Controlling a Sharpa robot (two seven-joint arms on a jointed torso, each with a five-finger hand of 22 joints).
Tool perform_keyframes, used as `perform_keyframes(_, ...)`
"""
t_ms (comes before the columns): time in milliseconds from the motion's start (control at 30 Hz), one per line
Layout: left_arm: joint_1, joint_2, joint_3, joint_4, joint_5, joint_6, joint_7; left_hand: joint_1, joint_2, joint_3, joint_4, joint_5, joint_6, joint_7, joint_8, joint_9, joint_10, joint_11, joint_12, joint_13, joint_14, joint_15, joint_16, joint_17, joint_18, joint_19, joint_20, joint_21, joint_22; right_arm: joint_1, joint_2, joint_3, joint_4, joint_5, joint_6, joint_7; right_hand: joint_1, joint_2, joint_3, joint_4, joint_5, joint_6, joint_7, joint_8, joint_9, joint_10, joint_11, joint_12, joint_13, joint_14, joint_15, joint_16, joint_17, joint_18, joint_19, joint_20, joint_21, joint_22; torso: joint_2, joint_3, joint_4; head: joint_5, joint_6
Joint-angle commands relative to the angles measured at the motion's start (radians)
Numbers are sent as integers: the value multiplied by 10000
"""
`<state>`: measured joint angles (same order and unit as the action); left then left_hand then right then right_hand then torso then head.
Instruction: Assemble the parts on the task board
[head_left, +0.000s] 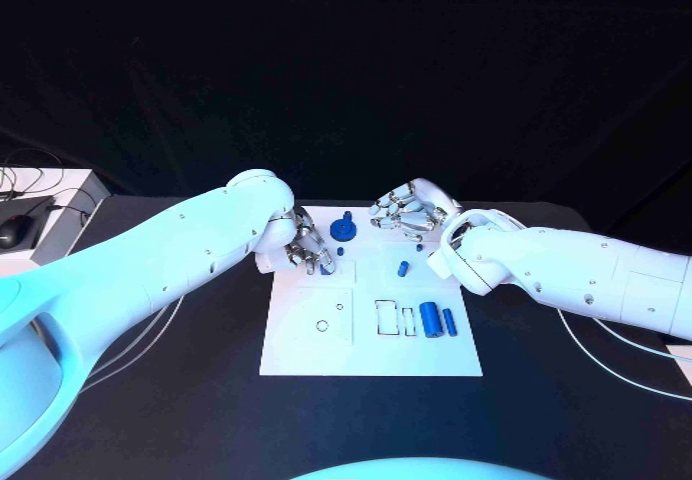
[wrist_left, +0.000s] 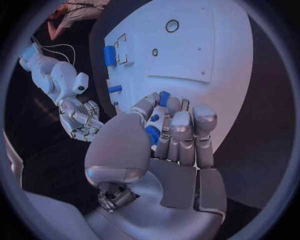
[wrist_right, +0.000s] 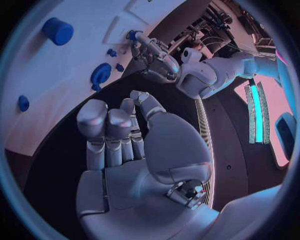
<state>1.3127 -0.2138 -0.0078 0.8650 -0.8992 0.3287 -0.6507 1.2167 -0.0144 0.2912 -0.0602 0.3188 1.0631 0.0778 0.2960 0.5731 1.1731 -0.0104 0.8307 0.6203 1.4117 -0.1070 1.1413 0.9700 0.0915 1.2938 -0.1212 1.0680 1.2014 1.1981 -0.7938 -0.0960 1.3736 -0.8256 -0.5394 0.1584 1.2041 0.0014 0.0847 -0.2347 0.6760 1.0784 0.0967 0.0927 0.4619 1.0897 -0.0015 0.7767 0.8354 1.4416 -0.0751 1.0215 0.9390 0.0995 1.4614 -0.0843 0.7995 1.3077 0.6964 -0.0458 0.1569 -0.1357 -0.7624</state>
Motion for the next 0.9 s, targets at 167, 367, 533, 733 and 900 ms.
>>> perform_keyframes(167,-53,-4,-18,6,-71,-307,-66,17,306,60,113,13,791,-736,182,701,678,-542,55,11,41,-26,83,-61,-151,122,-16,111,61,2,-4,3,11,-96,131,44,26,-3,43,-2,35,54,18,-68,-17,-81,-22,15,-16,4,6,-39,14,41,612,-43,30,1032,-1,-1,2,-5,3)
perform_keyframes(367,-70,-27,-19,43,-45,-412,-16,-39,334,28,174,-18,820,-755,194,721,715,-554,62,8,38,-34,91,-88,-164,136,-27,140,82,1,-9,3,16,-98,136,43,26,-3,43,-2,35,54,18,-68,-17,-81,-22,15,-16,4,6,-39,14,41,612,-43,30,1032,-2,1,7,-5,-12)
perform_keyframes(533,-85,-22,-20,89,-39,-696,91,-14,375,-42,233,1,872,-786,195,777,786,-580,69,-8,30,-56,174,-141,-200,167,-59,216,140,1,1,3,15,-101,141,43,22,-10,91,-23,36,60,17,-74,-14,-79,-22,15,-19,1,7,-41,14,40,611,-43,37,1033,0,0,9,-4,-13)
perform_keyframes(733,-103,-17,-20,116,-35,-1041,197,-26,374,-41,299,7,955,-842,286,878,800,-617,123,95,21,-89,241,-212,-227,212,-99,303,201,1,-4,3,17,-106,140,41,22,-10,91,-23,36,60,17,-74,-14,-79,-22,15,-19,1,7,-41,14,40,611,-43,37,1033,1,2,1,-2,-2)
perform_keyframes(900,-117,-4,-21,127,-35,-1210,240,-14,368,-33,292,12,953,-844,289,884,798,-618,119,105,18,-89,242,-223,-228,209,-99,301,200,1,-1,3,17,-109,143,40,22,-10,91,-23,36,60,17,-74,-14,-79,-22,15,-19,1,7,-41,14,40,611,-43,37,1033,0,4,9,-12,-20)
